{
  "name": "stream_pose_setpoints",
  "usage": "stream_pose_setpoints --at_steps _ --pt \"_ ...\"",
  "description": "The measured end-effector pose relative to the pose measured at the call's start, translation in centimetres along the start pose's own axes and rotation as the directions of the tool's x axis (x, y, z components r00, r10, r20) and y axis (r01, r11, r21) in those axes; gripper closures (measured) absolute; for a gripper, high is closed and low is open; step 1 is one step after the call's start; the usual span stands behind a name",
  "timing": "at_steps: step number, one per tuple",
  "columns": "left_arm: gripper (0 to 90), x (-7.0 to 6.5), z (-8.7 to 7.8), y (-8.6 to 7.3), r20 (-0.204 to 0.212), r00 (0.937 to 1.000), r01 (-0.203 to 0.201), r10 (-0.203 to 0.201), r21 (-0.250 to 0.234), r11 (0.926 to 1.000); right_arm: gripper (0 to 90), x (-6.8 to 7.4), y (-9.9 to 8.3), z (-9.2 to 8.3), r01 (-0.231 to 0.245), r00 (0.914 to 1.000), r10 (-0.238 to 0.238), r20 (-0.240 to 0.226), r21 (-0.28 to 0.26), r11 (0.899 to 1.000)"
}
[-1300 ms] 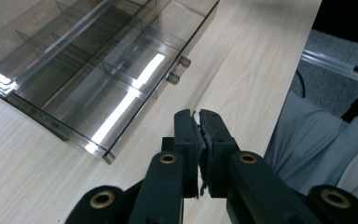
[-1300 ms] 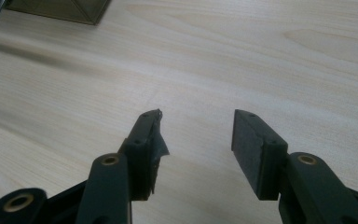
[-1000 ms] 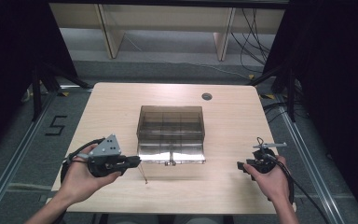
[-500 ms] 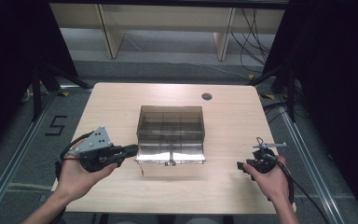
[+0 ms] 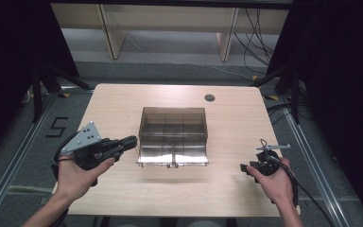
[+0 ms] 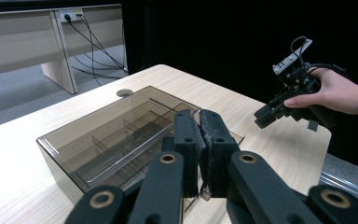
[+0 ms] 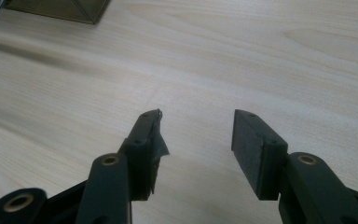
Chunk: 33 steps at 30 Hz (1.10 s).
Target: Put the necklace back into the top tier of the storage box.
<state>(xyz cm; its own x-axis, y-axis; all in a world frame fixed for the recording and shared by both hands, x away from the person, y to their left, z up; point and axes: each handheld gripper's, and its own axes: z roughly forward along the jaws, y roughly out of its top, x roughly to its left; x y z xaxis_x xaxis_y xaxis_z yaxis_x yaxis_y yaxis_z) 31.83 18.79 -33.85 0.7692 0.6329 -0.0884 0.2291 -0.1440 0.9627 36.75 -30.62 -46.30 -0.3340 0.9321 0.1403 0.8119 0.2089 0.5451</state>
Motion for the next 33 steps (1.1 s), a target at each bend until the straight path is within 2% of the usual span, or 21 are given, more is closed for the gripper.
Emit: stream_pose_setpoints --at_steps 3,5,18,29,33 --pt "85.7 0.1 0.0 0.1 0.011 0.9999 -0.003 0.003 -0.019 0.9998 52.7 0.1 0.0 0.0 -0.008 0.9999 0.008 -0.006 0.002 1.0" --pt "85.7 0.1 -0.1 0.3 0.0 1.0 -0.004 0.004 -0.017 0.9999 52.7 0.0 0.0 0.0 0.0 1.0 0.0 -0.002 0.0 1.0" --pt "85.7 0.3 0.1 0.8 0.014 0.9999 -0.004 0.005 -0.045 0.999 52.7 0.0 0.0 -0.1 0.001 1.0 -0.001 0.01 -0.001 1.0" --pt "85.7 0.5 -0.1 1.7 0.005 0.9999 -0.013 0.014 -0.052 0.9986 52.8 0.0 0.0 0.0 0.001 1.0 -0.001 0.0 -0.001 1.0" --pt "85.7 0.6 0.0 1.9 0.003 0.9999 -0.013 0.013 -0.056 0.9983 52.7 0.0 0.0 -0.1 0.001 1.0 -0.001 0.01 0.0 1.0"
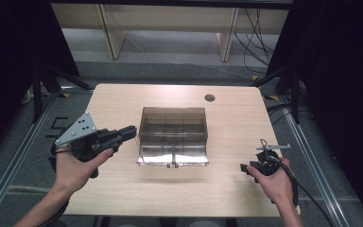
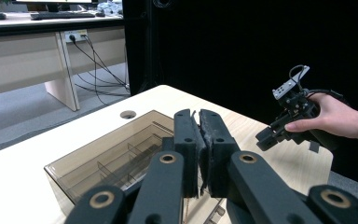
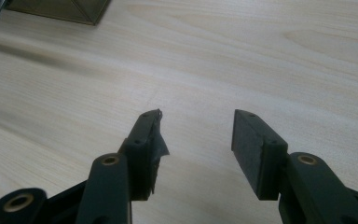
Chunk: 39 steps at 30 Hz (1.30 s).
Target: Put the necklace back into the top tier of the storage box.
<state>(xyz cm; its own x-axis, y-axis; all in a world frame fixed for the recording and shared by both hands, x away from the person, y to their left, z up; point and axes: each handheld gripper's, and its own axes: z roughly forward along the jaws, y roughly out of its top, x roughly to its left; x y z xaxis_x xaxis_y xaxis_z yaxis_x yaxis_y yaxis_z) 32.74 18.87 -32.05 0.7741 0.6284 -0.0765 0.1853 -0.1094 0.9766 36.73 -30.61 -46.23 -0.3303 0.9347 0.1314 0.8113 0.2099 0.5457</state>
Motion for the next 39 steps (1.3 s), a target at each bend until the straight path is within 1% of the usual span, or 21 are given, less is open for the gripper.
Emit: stream_pose_setpoints --at_steps 2,8,11,12,17,18,21,27,28,29,30,33,35,38,39 --pt "85.7 0.1 0.0 0.1 -0.002 1.0 0.001 -0.001 -0.004 1.0 52.7 0.0 0.0 0.0 0.0 1.0 0.0 -0.008 -0.001 1.0" --pt "85.7 0.3 0.2 0.5 -0.003 1.0 -0.002 0.002 -0.009 1.0 52.8 -0.1 0.0 0.1 -0.001 0.9999 0.001 -0.011 -0.003 1.0" --pt "85.7 0.3 0.2 0.6 -0.005 1.0 -0.002 0.002 -0.012 0.9999 52.7 0.0 0.0 0.0 0.0 1.0 0.0 0.002 0.001 1.0" --pt "85.7 0.3 0.2 0.7 -0.005 1.0 0.0 0.0 -0.015 0.9999 52.7 0.0 0.0 0.0 -0.002 1.0 0.002 -0.004 -0.001 1.0" --pt "85.7 0.5 0.3 0.9 -0.006 1.0 -0.002 0.002 -0.022 0.9998 52.7 0.0 0.0 0.0 -0.001 1.0 0.001 -0.002 0.0 1.0" --pt "85.7 0.5 0.3 1.0 -0.007 1.0 -0.002 0.002 -0.025 0.9997 52.7 -0.1 0.0 0.1 -0.001 1.0 0.001 -0.01 -0.002 1.0" --pt "85.7 0.6 0.3 1.2 -0.007 1.0 -0.003 0.003 -0.028 0.9996 52.8 -0.1 0.0 0.1 -0.003 0.9999 0.003 -0.012 -0.005 1.0" --pt "85.7 0.6 0.5 1.4 -0.006 1.0 -0.005 0.005 -0.035 0.9994 52.7 0.0 0.0 0.0 -0.003 0.9999 0.003 -0.01 -0.003 1.0" --pt "85.6 0.6 0.6 1.5 -0.006 0.9999 -0.008 0.008 -0.034 0.9994 52.7 -0.1 -0.1 0.1 -0.006 0.9999 0.006 -0.013 -0.016 1.0" --pt "85.6 0.6 0.6 1.5 -0.006 0.9999 -0.008 0.008 -0.034 0.9994 52.7 -0.1 -0.1 0.1 -0.006 0.9999 0.006 -0.013 -0.016 1.0" --pt "85.6 0.6 0.6 1.5 -0.007 0.9999 -0.009 0.009 -0.033 0.9994 52.7 0.0 0.0 0.0 0.002 0.9999 -0.002 0.013 0.003 1.0" --pt "85.7 0.7 0.8 1.5 -0.008 0.9999 -0.008 0.008 -0.03 0.9995 52.7 0.0 0.0 0.0 -0.002 1.0 0.002 -0.005 0.0 1.0" --pt "85.6 0.8 1.0 1.4 -0.007 1.0 -0.007 0.007 -0.027 0.9996 52.8 0.0 0.0 0.0 -0.001 1.0 0.001 0.002 0.001 1.0" --pt "85.6 0.9 1.2 1.2 -0.006 1.0 -0.004 0.004 -0.021 0.9998 52.7 -0.1 0.0 0.0 -0.002 1.0 0.002 -0.007 -0.001 1.0" --pt "85.6 0.9 1.3 1.1 -0.005 1.0 -0.005 0.005 -0.019 0.9998 52.7 -0.1 0.0 0.0 0.001 1.0 -0.001 0.0 -0.001 1.0"
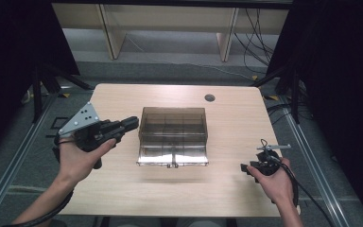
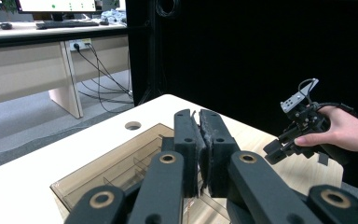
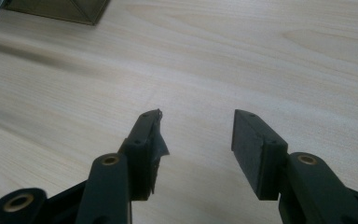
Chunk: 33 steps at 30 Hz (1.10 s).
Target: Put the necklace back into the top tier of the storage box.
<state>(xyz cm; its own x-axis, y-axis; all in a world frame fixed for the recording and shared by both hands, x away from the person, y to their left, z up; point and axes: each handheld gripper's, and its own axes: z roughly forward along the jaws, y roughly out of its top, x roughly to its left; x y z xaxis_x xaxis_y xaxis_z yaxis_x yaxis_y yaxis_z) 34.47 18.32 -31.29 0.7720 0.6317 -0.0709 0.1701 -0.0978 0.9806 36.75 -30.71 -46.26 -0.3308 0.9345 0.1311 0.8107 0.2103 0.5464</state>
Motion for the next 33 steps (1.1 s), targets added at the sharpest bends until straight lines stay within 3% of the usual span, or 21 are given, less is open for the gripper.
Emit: stream_pose_setpoints --at_steps 33 --pt "85.6 1.0 2.7 -2.6 0.003 0.9998 0.017 -0.017 0.096 0.9953 52.7 -0.1 0.0 0.0 -0.003 0.9999 0.003 -0.01 -0.001 1.0"
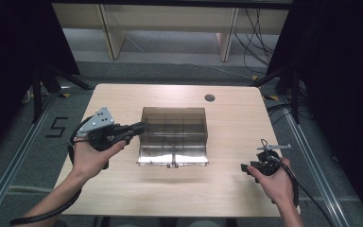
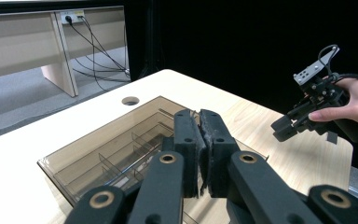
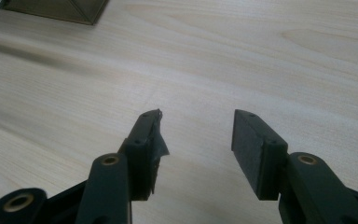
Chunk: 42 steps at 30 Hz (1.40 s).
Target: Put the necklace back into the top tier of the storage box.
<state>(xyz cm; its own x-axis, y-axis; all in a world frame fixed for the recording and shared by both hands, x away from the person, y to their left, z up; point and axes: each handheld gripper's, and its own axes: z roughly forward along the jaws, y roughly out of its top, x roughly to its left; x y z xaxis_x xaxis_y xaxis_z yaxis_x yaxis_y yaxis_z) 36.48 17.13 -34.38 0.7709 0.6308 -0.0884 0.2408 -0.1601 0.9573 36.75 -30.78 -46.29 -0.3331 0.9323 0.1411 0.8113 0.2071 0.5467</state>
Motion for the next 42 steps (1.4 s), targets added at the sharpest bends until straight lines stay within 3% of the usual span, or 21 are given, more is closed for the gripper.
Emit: stream_pose_setpoints --at_steps 14,20,26,32,33,35,36,38,42 --pt "85.5 0.5 1.2 -1.3 0.009 1.0 -0.001 0.001 0.067 0.9978 52.7 0.0 0.0 0.0 -0.005 1.0 0.005 -0.001 0.004 1.0" --pt "85.5 0.6 1.7 -1.8 0.006 0.9999 -0.013 0.013 0.115 0.9933 52.7 0.0 0.0 0.0 -0.001 1.0 0.001 0.0 0.0 1.0" --pt "85.5 0.5 2.3 -2.3 0.005 0.9994 -0.035 0.034 0.177 0.9836 52.7 0.0 0.0 0.0 -0.001 1.0 0.001 0.001 0.0 1.0" --pt "85.5 0.6 2.8 -2.6 0.002 0.9986 -0.051 0.052 0.246 0.9679 52.8 0.0 0.0 0.0 -0.005 1.0 0.005 -0.002 0.003 1.0" --pt "85.5 0.5 2.9 -2.7 -0.009 0.9987 -0.046 0.05 0.245 0.9685 52.7 0.0 0.0 0.0 -0.005 1.0 0.005 -0.002 0.004 1.0" --pt "85.5 0.6 3.1 -2.7 -0.008 0.9985 -0.051 0.055 0.274 0.9604 52.7 0.0 0.0 0.0 0.0 1.0 0.0 -0.001 0.0 1.0" --pt "85.5 0.7 3.2 -2.7 0.003 0.9971 -0.073 0.075 0.308 0.9487 52.7 0.0 0.0 0.0 0.0 1.0 0.0 0.0 0.0 1.0" --pt "85.5 0.6 3.5 -2.9 0.002 0.9985 -0.052 0.054 0.319 0.9462 52.7 0.0 0.0 0.0 0.0 1.0 0.0 -0.001 0.0 1.0" --pt "85.5 0.7 3.9 -3.1 0.012 0.9973 -0.072 0.072 0.379 0.9228 52.7 0.0 0.0 0.0 0.0 1.0 0.0 0.003 0.001 1.0"
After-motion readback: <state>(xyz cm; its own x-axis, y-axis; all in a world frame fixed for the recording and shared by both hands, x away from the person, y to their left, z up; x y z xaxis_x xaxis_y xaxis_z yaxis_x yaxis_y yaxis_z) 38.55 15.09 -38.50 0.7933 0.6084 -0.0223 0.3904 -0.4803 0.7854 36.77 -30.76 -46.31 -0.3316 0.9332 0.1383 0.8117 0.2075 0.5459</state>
